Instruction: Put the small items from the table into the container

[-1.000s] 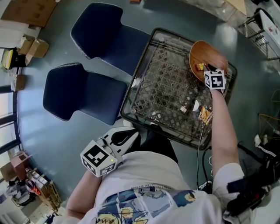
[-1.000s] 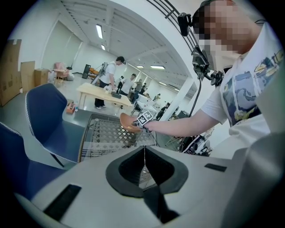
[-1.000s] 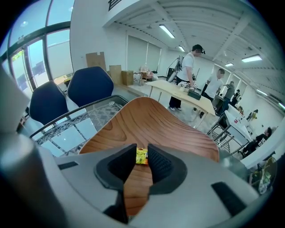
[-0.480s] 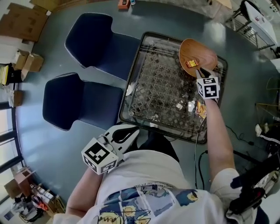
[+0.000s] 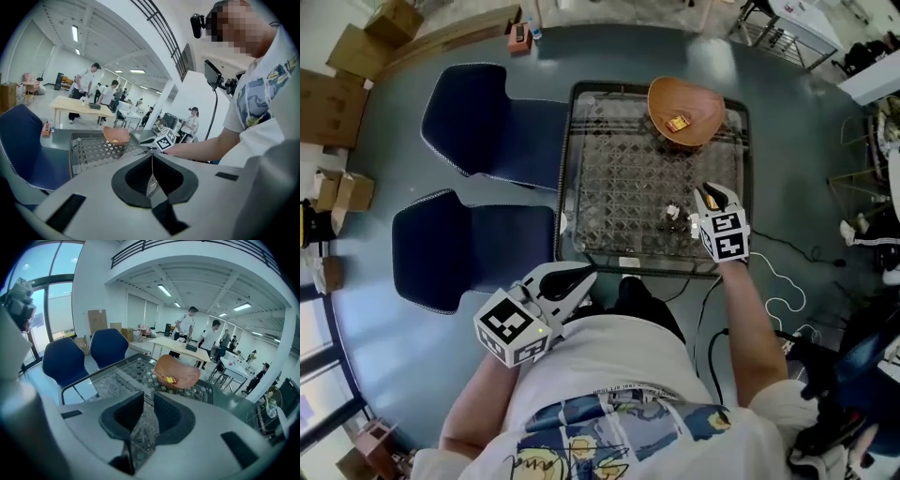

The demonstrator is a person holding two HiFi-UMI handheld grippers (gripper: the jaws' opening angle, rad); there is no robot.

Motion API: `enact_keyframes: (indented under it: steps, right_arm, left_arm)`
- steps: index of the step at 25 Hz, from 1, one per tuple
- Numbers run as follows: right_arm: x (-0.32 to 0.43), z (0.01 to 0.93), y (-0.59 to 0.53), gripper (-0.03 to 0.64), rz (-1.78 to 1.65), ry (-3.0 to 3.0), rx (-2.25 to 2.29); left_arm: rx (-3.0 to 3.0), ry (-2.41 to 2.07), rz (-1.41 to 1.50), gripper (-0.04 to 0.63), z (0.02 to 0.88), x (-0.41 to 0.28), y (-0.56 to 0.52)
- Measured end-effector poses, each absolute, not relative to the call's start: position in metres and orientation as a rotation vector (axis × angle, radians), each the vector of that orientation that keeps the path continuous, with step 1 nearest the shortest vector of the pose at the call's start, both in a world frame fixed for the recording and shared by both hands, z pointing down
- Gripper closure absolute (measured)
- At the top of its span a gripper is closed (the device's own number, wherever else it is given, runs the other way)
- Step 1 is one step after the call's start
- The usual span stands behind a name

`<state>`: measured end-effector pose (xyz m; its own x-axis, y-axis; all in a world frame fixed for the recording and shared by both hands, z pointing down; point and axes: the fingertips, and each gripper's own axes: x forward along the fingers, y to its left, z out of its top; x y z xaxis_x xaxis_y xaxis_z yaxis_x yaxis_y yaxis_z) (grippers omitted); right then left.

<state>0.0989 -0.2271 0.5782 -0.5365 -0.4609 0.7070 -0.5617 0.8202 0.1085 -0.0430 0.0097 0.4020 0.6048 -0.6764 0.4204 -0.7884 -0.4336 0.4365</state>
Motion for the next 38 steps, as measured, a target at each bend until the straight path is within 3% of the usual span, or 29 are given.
enact_keyframes:
  steps: [16, 26, 38]
  right_arm:
    - [0.11, 0.606, -0.095, 0.555, 0.245, -2.143, 0.752]
    - [0.105, 0.665, -0.121, 0.489, 0.137, -2.029, 0.517]
    - [0.09, 0.736, -0.172, 0.485, 0.064, -1.972, 0.27]
  left_arm:
    - [2.336, -0.95, 0.233, 0.586, 0.405, -0.04, 0.065]
    - [2.267, -1.032, 0.247, 0.586, 0.408, -0.038, 0.056]
    - [2.126, -1.159, 0.257, 0.586, 0.412, -0.023, 0.009]
